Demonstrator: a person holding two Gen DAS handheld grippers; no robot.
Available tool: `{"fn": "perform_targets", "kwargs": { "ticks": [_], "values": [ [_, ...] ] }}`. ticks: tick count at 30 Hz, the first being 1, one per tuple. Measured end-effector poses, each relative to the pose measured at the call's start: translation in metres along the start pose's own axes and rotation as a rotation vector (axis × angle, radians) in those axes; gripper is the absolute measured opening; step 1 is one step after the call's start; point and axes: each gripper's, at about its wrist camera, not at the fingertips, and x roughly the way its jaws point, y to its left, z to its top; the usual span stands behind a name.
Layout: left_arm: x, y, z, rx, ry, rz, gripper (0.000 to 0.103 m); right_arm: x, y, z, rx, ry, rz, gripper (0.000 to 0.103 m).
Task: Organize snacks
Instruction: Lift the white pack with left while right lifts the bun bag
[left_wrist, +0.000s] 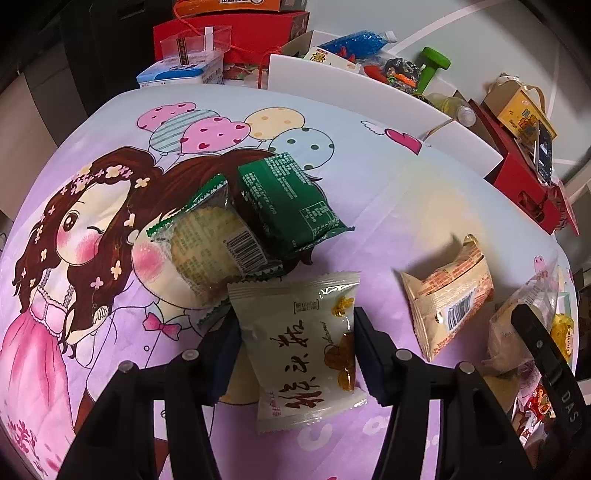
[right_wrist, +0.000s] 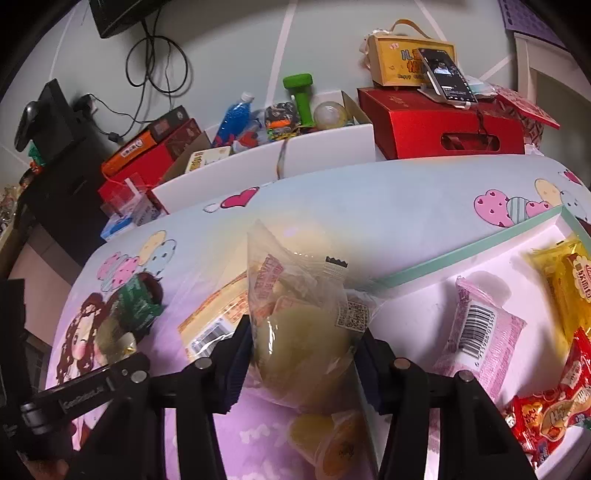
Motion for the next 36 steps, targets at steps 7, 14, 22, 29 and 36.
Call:
{"fn": "perform_targets", "kwargs": {
  "ticks": [7, 14, 22, 29, 36],
  "values": [
    [-0.009, -0.004, 0.0, 0.014, -0.013, -0.012, 0.058, -0.015, 0.001, -0.006, -0.015, -0.013, -0.001, 0.054],
    [-0.014, -0.011, -0.002, 0.031, -0.02, -0.02, 0.058, -0.024, -0.001, -0.011, -0.007, -0.011, 0.012, 0.054],
    [-0.021, -0.014, -0.002, 0.033, -0.034, -0.03, 0.058, -0.032, -0.001, -0.015, -0.006, -0.015, 0.017, 0.054],
    [-0.028, -0.016, -0.002, 0.039, -0.05, -0.036, 0.058, -0.04, 0.0, -0.016, -0.009, -0.024, 0.023, 0.054],
    [-0.036, -0.019, -0.002, 0.052, -0.065, -0.04, 0.058, -0.044, 0.0, -0.018, -0.012, -0.025, 0.025, 0.054]
  ]
}}
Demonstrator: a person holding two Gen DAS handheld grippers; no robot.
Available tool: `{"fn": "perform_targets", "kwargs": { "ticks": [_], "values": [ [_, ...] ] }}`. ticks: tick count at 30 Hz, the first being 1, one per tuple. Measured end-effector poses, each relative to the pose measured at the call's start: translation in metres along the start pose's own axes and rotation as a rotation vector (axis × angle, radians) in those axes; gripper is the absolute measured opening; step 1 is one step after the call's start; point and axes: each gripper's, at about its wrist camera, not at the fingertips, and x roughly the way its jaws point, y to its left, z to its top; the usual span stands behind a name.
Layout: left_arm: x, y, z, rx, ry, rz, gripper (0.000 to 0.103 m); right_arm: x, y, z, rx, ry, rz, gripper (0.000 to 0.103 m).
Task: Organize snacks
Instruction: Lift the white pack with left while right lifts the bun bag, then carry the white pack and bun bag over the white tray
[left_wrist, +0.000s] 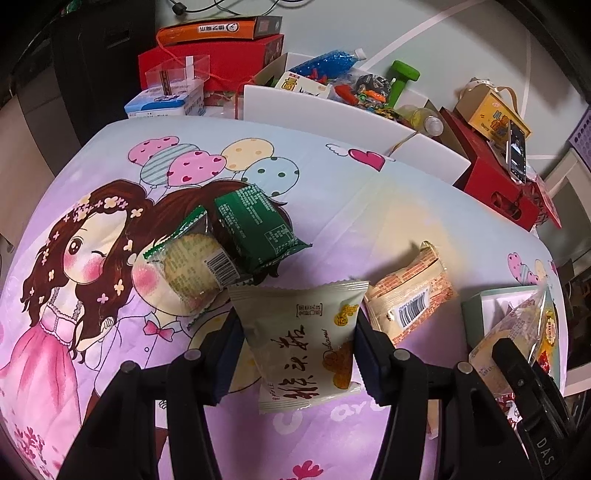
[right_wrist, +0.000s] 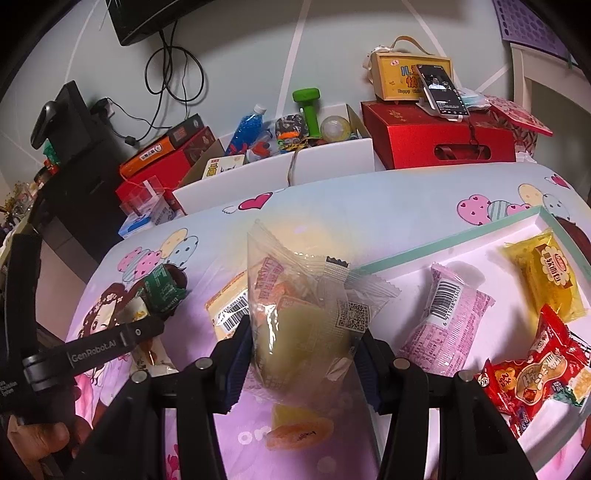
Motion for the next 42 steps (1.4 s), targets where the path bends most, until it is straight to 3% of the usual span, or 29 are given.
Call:
{"fn": "perform_targets", "kwargs": {
  "ticks": [23, 34, 42],
  "values": [
    [-0.025, -0.045, -0.003, 0.11, -0.052, -0.042, 0.058, -0.032, -0.011, -0.005, 0.013, -0.037, 0.014, 0.054],
    [-0.035, -0.071, -0.008, 0.179, -0.075, -0.046, 0.058, -0.056, -0.032, -0.003, 0.057, -0.085, 0.047, 0.054],
    [-0.042, -0.097, -0.014, 0.233, -0.083, -0.101, 0.058, -0.071, -0.057, 0.0, 0.109, -0.112, 0.035, 0.054]
  ]
}}
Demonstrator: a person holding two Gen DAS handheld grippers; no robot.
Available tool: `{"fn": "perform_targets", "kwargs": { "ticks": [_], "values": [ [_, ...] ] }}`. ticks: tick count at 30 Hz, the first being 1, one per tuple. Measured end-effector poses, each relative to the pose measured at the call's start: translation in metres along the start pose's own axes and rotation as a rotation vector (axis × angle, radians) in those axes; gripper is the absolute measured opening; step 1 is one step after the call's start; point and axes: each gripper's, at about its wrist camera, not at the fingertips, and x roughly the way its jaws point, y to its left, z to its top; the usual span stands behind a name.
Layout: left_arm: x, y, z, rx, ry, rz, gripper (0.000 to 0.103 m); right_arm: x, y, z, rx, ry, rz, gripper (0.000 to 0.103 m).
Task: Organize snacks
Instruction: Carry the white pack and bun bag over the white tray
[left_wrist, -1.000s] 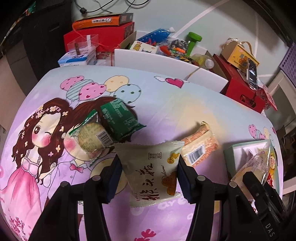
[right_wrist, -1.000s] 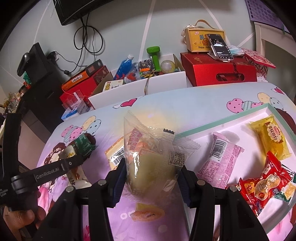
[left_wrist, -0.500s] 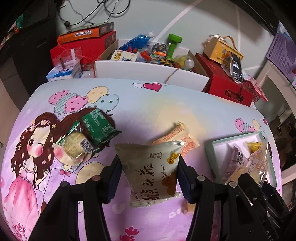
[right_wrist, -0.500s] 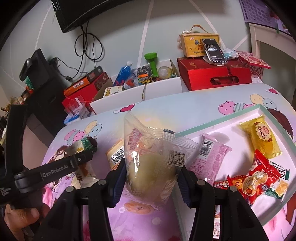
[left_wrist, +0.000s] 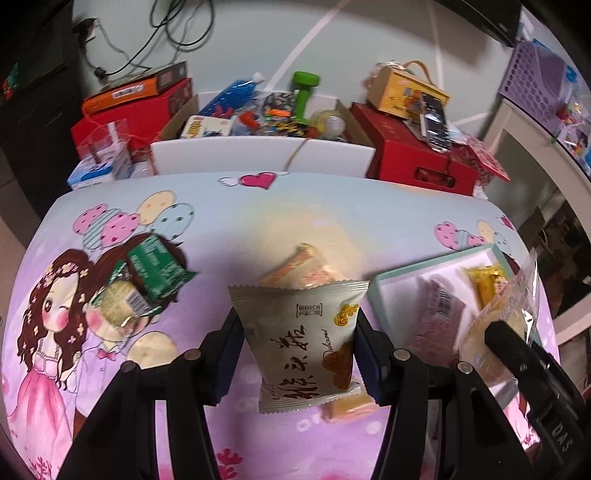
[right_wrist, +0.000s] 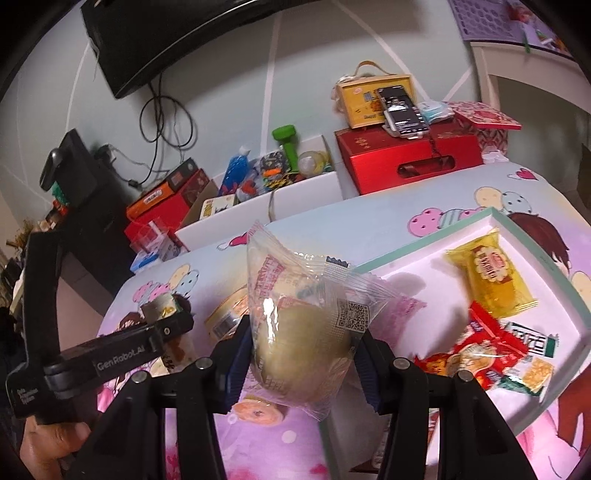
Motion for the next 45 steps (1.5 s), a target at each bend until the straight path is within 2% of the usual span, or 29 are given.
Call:
{"fn": "perform_targets", "kwargs": {
  "ticks": [9, 17, 23, 28, 33, 37, 45],
  "values": [
    [-0.007, -0.036, 0.001, 0.047, -0.015, -0.068, 0.058, -0.024, -0.046, 0.018, 0.064, -0.056, -0.112, 0.054],
    [0.003, -0.086, -0.007, 0.122, 0.022, -0.129, 0.058, -0.045, -0.108, 0.029, 0.183, -0.076, -0.231, 0.054],
    [0.015, -0.121, -0.019, 0.201, 0.061, -0.138, 0.058, -0.054, -0.162, 0.029, 0.272, -0.078, -0.35, 0.054],
    [0.033, -0.143, -0.034, 0.274, 0.116, -0.128, 0.058, -0.049, -0.191, 0.026, 0.316, -0.058, -0.409, 0.054],
    [0.051, -0.152, -0.045, 0.316, 0.161, -0.108, 0.058, -0.036, -0.21, 0.024, 0.34, -0.042, -0.403, 0.054],
    [0.07, -0.152, -0.05, 0.326, 0.189, -0.096, 0.058, -0.021, -0.208, 0.025, 0.316, -0.026, -0.391, 0.054],
    [0.085, -0.149, -0.041, 0.317, 0.151, -0.103, 0.058, -0.003, -0.199, 0.025, 0.268, -0.011, -0.399, 0.054]
  ]
}}
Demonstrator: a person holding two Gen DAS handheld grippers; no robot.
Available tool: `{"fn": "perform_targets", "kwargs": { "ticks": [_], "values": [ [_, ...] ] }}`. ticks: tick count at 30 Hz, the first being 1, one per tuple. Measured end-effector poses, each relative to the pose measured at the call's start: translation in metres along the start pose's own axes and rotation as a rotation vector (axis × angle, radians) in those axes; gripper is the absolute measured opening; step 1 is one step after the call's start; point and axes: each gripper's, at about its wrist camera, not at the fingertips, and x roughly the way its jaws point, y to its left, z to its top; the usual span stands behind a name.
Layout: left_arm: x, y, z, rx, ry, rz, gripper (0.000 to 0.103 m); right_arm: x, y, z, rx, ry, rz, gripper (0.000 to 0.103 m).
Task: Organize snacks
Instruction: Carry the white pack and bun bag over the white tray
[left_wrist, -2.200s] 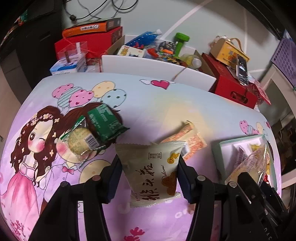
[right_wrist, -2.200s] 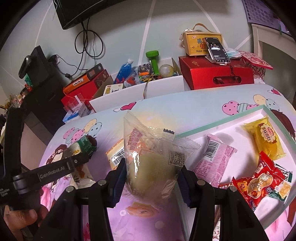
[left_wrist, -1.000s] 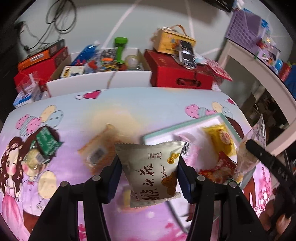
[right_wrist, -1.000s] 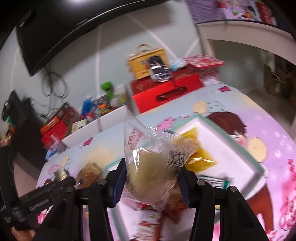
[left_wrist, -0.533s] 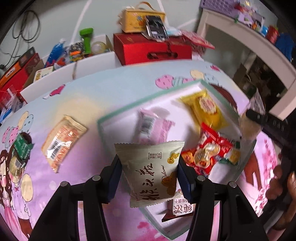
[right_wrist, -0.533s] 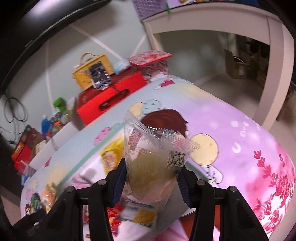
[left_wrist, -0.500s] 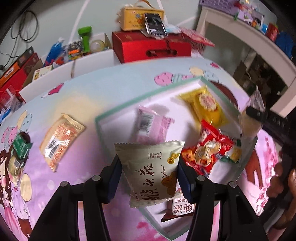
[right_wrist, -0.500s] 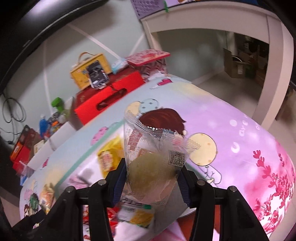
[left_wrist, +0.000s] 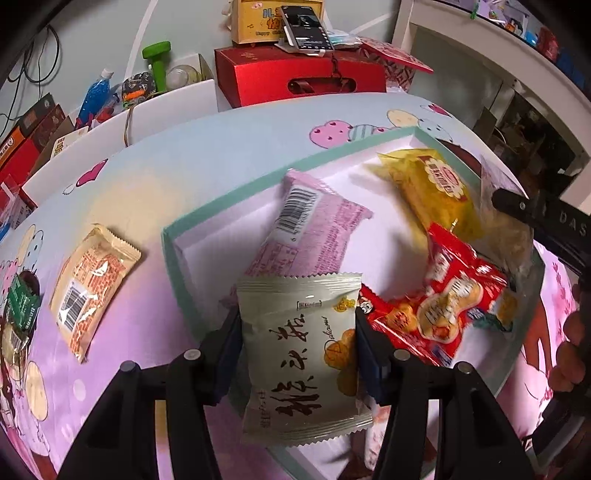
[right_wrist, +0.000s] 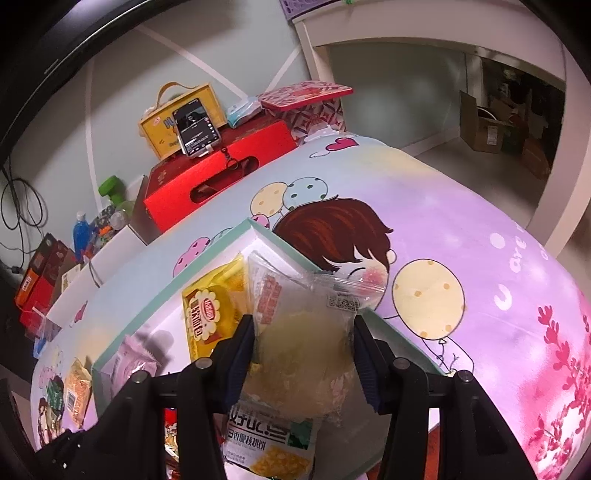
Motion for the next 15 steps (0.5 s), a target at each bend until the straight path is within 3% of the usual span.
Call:
{"fn": "perform_targets", "kwargs": {
  "ticks": [15],
  "values": [
    [0.003, 0.013, 0.012, -0.024, -0.009, -0.006, 0.058, 0.008, 0.018, 0.001, -0.042, 0.0, 0.005, 0.055]
  ]
}}
